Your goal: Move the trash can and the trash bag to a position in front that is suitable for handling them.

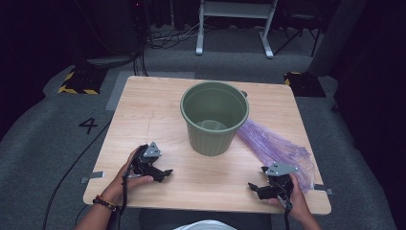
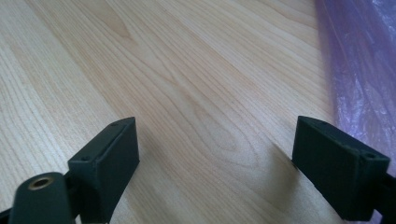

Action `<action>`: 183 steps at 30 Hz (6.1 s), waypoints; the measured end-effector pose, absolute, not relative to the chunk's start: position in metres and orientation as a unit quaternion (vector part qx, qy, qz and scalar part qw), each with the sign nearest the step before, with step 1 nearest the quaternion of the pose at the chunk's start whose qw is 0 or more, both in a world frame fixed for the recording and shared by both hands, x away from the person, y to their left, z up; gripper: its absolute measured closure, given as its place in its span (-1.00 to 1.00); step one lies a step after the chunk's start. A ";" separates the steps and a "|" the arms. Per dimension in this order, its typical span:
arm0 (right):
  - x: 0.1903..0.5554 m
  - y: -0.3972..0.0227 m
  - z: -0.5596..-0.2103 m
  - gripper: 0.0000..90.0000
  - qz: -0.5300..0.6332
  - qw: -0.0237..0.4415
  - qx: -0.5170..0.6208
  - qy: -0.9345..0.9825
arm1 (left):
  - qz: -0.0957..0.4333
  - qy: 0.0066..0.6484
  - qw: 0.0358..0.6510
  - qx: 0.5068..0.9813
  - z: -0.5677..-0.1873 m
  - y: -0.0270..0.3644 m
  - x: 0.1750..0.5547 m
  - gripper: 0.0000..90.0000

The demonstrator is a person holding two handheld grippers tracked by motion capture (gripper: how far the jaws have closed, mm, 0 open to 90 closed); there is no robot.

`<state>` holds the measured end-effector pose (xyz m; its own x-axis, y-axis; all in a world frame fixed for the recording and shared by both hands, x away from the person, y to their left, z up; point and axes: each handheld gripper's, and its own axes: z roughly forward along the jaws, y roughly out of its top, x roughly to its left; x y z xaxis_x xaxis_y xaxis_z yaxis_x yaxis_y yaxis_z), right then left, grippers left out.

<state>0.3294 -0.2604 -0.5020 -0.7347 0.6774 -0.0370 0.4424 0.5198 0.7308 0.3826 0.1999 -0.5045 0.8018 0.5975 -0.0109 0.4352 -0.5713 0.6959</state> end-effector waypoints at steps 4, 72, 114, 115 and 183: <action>0.329 -0.260 -0.502 -0.66 0.365 0.163 0.324 0.857 | 0.114 0.294 0.358 0.879 -0.505 0.200 0.382 -0.90; 0.379 -0.358 -0.497 0.35 0.356 0.195 0.421 0.811 | 0.113 0.294 0.358 0.879 -0.505 0.200 0.382 -0.90; 0.410 -0.231 -0.439 -0.55 0.444 0.188 0.299 0.823 | 0.113 0.294 0.358 0.879 -0.505 0.200 0.382 -0.90; 0.412 -0.228 -0.440 -0.56 0.446 0.185 0.298 0.823 | 0.113 0.293 0.358 0.879 -0.505 0.200 0.382 -0.90; 0.388 -0.332 -0.432 -0.03 0.356 0.267 0.385 0.809 | 0.112 0.291 0.358 0.880 -0.504 0.201 0.382 -0.90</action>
